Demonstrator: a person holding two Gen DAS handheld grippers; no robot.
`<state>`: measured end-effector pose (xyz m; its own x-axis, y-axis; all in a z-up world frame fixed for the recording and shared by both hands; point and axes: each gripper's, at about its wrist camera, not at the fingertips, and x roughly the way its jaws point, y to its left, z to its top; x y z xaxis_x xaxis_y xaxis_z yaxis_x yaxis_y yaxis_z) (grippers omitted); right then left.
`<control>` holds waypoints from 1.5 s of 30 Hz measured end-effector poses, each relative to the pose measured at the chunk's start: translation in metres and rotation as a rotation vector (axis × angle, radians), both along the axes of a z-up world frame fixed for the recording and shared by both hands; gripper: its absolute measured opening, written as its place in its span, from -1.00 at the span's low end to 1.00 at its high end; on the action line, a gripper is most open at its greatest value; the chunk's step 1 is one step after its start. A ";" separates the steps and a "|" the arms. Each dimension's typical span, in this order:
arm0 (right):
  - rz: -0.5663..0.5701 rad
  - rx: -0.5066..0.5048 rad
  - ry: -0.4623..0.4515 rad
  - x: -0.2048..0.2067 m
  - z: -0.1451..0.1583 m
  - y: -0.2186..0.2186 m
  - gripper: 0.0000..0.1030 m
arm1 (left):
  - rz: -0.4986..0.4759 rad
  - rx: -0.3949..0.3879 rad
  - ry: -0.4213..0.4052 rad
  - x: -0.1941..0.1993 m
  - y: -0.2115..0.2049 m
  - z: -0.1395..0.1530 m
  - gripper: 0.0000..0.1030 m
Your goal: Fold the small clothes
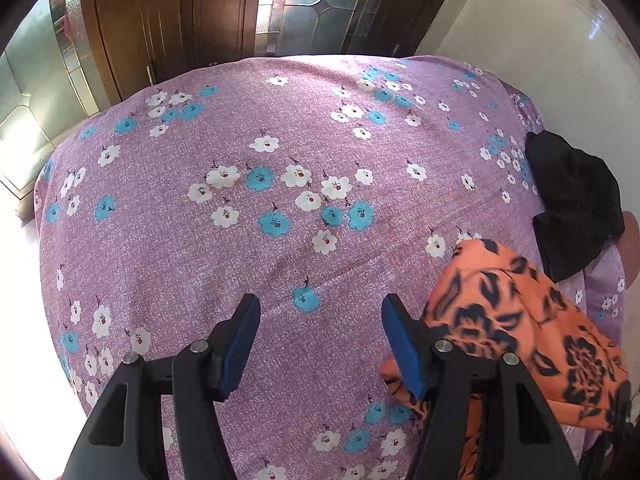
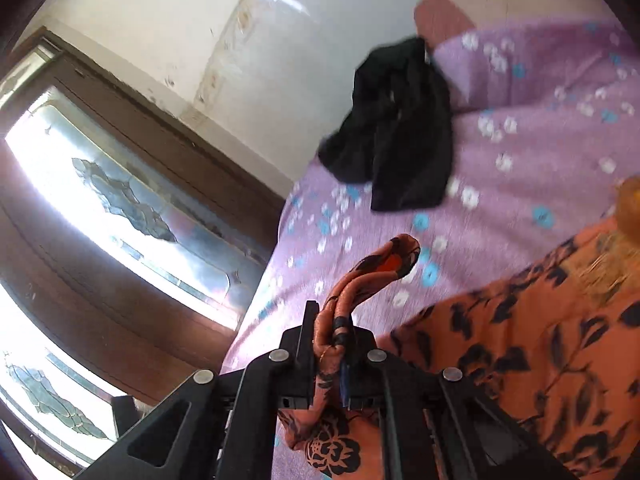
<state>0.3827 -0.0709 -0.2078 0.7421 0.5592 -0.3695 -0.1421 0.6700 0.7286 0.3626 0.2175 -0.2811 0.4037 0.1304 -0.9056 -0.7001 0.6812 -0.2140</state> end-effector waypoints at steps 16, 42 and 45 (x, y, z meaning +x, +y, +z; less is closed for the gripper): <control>-0.650 -0.165 0.130 -0.150 -0.030 -0.341 -0.83 | -0.481 0.193 0.079 0.036 -0.165 -0.016 0.24; -0.580 -0.276 0.301 -0.123 -0.099 -0.335 0.18 | -0.717 0.389 0.030 0.030 -0.243 -0.015 0.43; -0.563 -0.417 0.308 -0.125 -0.099 -0.315 0.18 | -0.770 0.390 0.015 0.027 -0.252 -0.013 0.43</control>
